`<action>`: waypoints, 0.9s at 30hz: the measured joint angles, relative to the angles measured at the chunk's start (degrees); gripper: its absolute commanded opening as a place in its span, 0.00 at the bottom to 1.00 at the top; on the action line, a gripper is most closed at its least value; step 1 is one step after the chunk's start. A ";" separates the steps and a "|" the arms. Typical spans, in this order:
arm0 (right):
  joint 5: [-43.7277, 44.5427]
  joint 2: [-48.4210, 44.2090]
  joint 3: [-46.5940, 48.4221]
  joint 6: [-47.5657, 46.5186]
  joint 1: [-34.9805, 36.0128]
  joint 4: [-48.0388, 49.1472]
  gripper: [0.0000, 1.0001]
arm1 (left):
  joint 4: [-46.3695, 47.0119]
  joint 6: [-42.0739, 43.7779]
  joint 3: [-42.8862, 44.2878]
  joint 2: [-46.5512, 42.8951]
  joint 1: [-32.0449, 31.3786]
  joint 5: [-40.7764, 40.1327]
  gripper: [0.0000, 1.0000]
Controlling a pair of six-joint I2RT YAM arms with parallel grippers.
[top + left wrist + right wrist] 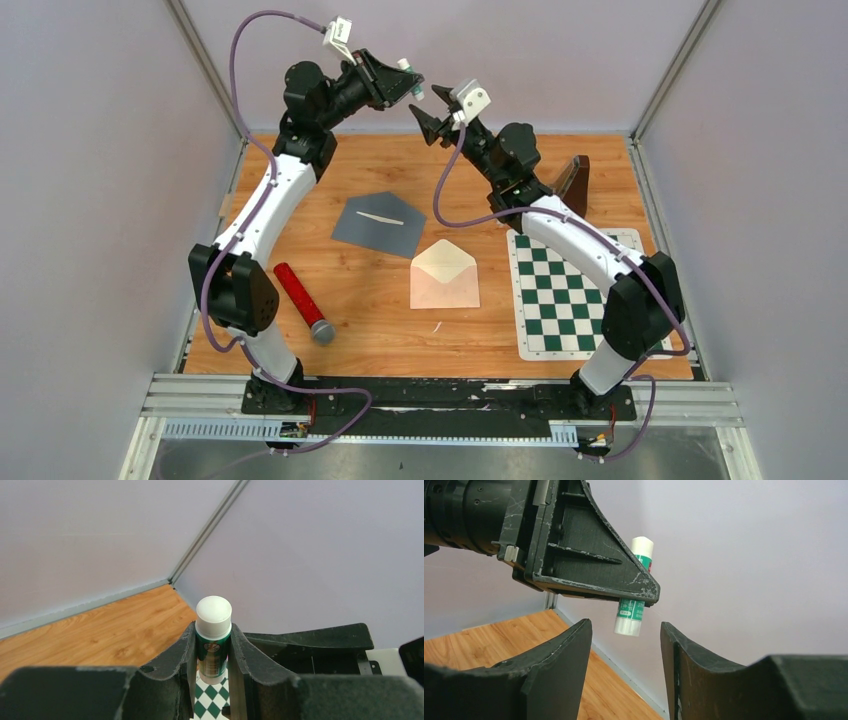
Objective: Place the letter into the envelope and seal it
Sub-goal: Unscrew the solid glue.
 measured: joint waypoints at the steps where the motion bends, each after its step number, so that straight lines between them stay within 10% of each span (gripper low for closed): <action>1: 0.09 0.28 0.44 -0.02 0.00 -0.04 0.52 | 0.02 -0.11 0.00 0.00 -0.02 0.07 0.00; 27: 1.68 4.13 6.25 -0.24 0.00 -7.34 0.31 | 2.12 -0.81 -0.81 0.00 -0.11 2.49 0.00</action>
